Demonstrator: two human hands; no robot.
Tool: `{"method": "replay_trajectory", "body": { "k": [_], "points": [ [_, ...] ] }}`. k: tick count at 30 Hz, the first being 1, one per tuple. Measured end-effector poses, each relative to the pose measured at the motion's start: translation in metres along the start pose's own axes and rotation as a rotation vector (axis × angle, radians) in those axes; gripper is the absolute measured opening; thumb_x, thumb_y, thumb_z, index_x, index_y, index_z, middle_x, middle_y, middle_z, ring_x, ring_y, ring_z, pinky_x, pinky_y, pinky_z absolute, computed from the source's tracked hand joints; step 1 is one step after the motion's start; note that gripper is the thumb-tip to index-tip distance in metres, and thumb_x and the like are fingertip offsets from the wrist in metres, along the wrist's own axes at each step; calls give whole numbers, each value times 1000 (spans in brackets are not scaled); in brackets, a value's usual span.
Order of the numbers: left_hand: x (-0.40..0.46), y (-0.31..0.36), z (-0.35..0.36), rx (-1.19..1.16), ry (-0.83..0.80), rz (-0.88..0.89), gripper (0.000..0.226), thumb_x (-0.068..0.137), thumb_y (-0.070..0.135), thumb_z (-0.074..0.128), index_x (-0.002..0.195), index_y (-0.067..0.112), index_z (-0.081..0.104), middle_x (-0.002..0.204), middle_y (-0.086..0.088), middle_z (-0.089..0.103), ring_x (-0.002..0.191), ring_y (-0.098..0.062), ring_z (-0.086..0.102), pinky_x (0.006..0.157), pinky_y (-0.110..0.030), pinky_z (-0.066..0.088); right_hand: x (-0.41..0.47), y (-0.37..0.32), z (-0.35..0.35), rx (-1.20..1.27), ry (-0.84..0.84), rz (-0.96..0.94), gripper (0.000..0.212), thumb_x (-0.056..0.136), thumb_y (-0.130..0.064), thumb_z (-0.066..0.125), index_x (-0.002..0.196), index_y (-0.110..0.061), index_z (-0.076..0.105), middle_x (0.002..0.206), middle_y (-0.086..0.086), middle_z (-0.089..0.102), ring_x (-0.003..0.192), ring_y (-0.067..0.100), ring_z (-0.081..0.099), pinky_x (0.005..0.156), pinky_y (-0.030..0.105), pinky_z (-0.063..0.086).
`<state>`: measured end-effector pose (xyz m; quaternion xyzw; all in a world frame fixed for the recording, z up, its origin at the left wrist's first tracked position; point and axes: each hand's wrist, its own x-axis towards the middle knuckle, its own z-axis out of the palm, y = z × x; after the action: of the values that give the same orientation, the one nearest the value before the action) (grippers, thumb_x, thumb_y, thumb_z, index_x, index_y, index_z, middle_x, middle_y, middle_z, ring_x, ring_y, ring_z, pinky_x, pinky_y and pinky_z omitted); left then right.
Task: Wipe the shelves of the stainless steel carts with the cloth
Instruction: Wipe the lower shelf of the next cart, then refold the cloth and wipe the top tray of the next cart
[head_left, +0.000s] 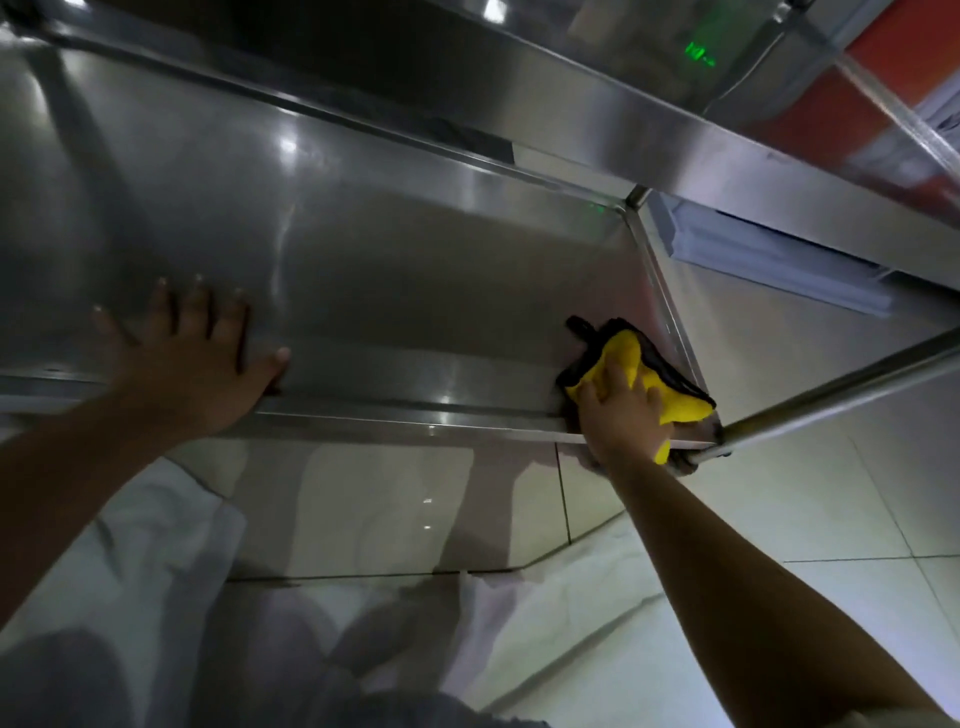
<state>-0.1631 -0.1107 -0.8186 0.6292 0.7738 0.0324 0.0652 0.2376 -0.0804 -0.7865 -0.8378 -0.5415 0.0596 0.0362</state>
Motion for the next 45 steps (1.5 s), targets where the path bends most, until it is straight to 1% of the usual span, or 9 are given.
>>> {"method": "replay_trajectory", "body": {
  "k": [5, 10, 13, 18, 21, 24, 32, 39, 45],
  "points": [
    [8, -15, -6, 41, -95, 31, 96, 72, 79, -1, 153, 28, 9, 162, -5, 4, 147, -33, 0, 110, -67, 4, -57, -87, 23, -47, 1, -343, 58, 96, -50, 37, 150, -39, 20, 160, 1, 20, 145, 31, 15, 109, 57, 22],
    [20, -58, -15, 71, -149, 249, 74, 91, 67, 23, 153, 31, 5, 163, 1, 0, 149, -24, 1, 117, -50, 8, -118, -193, 33, -8, -77, -849, 54, 92, -33, 49, 145, -33, 38, 151, 7, 38, 138, 34, 30, 96, 52, 41],
    [19, -101, -27, 75, -132, 327, 67, 96, 57, 26, 153, 25, 15, 162, 1, 8, 148, -18, 8, 119, -39, 13, -130, -227, 27, -5, -140, -971, 55, 90, -20, 54, 143, -27, 43, 149, 10, 41, 137, 34, 34, 93, 49, 44],
    [-18, -147, -48, 28, -217, 201, 64, 99, 52, 21, 154, 22, 8, 163, -1, 4, 149, -19, 3, 119, -38, 9, -150, -245, -12, -150, -273, -1064, 59, 92, -9, 48, 146, -31, 39, 157, 6, 29, 128, 34, 46, 89, 41, 47],
    [-60, -158, -67, -7, -324, 141, 64, 100, 49, 21, 154, 20, 2, 163, -2, 0, 149, -19, 1, 119, -40, 8, -187, -258, -52, -149, -320, -1205, 56, 89, -2, 54, 140, -25, 50, 149, 15, 41, 110, 43, 58, 74, 49, 54],
    [-108, -163, -107, -339, -358, 3, 68, 99, 45, 37, 154, 20, 5, 161, -5, 14, 147, -21, 16, 117, -39, 21, -229, -279, -95, -223, -420, -1300, 52, 95, -9, 49, 144, -28, 44, 153, 10, 37, 119, 38, 53, 81, 47, 50],
    [-246, -192, -295, -803, -178, -203, 94, 81, 42, 71, 153, 29, 12, 150, 3, 38, 132, -15, 42, 101, -24, 37, -358, -337, -256, -117, -553, -1544, 54, 81, 2, 66, 131, -17, 60, 134, 21, 56, 107, 39, 62, 72, 48, 54],
    [-335, -257, -560, -787, -42, -315, 59, 84, 33, 72, 134, 43, 43, 126, 26, 49, 112, -4, 52, 81, -1, 31, -466, -426, -487, -70, -373, -1850, 58, 79, -12, 58, 135, -28, 55, 135, 3, 59, 113, 22, 62, 66, 32, 50],
    [-374, -326, -763, -1235, 82, -512, 45, 76, 12, 65, 112, 38, 60, 109, 16, 66, 101, -4, 60, 86, -22, 45, -544, -526, -650, 98, -203, -2037, 56, 80, -8, 70, 133, -23, 58, 131, 6, 61, 112, 26, 62, 70, 39, 54]
  ]
}}
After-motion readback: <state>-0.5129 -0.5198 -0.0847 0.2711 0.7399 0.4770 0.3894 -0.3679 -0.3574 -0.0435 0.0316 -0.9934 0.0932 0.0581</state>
